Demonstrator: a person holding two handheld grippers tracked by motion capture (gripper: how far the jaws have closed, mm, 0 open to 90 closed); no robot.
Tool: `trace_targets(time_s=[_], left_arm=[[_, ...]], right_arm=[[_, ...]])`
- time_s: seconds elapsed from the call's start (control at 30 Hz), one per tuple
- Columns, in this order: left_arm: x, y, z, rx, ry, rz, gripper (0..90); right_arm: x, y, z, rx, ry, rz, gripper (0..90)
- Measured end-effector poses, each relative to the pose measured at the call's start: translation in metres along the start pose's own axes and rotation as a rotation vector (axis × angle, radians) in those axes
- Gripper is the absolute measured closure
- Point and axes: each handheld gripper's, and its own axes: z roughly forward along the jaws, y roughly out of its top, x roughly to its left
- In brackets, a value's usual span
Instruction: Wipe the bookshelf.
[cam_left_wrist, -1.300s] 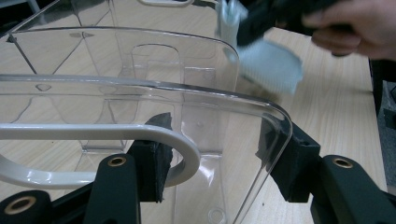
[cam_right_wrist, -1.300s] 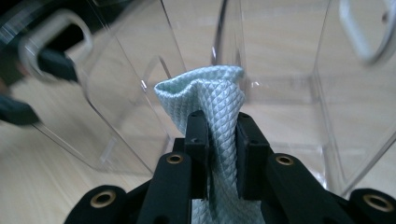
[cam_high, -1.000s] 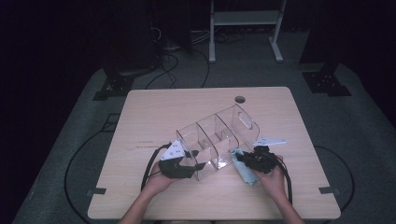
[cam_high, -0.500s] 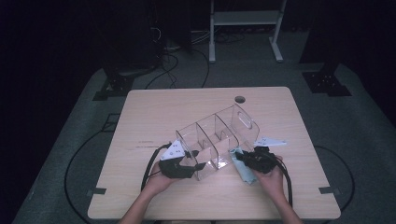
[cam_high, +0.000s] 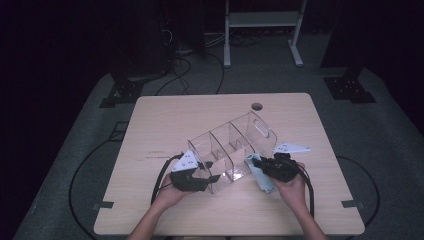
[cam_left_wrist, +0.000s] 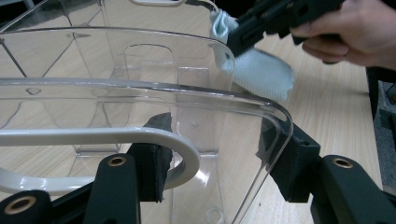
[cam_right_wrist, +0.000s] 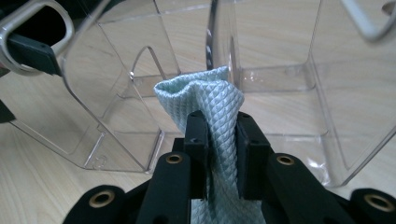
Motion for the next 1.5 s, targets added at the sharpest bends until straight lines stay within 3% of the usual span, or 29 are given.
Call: trace_targets(time_s=[0.07, 0.27, 0.37, 0.47, 0.53, 0.73, 0.83, 1.13, 1.33, 1.5], left_arm=[[0.000, 0.000, 0.000, -0.001, 0.000, -0.001, 45.3], [0.000, 0.000, 0.000, 0.000, -0.004, 0.000, 45.2], [0.000, 0.000, 0.000, 0.002, -0.008, 0.000, 45.4], [0.000, 0.000, 0.000, 0.006, -0.014, 0.002, 45.5], [0.000, 0.000, 0.000, 0.005, -0.013, 0.001, 45.5], [0.000, 0.001, 0.000, 0.016, -0.016, -0.004, 44.6], [0.001, 0.002, -0.003, 0.021, -0.021, -0.009, 35.5], [0.010, 0.002, -0.017, 0.028, -0.044, -0.005, 28.2], [0.020, 0.000, -0.030, 0.029, -0.031, 0.002, 26.0], [0.030, -0.003, -0.036, 0.012, 0.000, -0.019, 25.8]], right_arm=[[-0.001, -0.004, 0.002, 0.003, 0.002, 0.011, 77.1], [-0.009, -0.024, 0.023, 0.110, -0.009, 0.041, 77.0], [-0.005, -0.018, 0.017, 0.086, -0.018, 0.023, 76.6], [0.001, -0.003, 0.003, 0.006, -0.009, 0.013, 76.5], [0.002, 0.002, 0.000, -0.011, -0.009, 0.006, 76.5], [-0.002, -0.009, 0.008, 0.005, -0.011, 0.016, 78.0], [-0.002, -0.010, 0.010, 0.014, -0.013, 0.019, 78.6], [-0.002, -0.013, 0.012, 0.012, -0.014, 0.022, 78.8], [-0.003, -0.013, 0.013, 0.011, -0.016, 0.024, 78.7], [-0.003, -0.013, 0.013, 0.013, -0.018, 0.021, 78.8]])
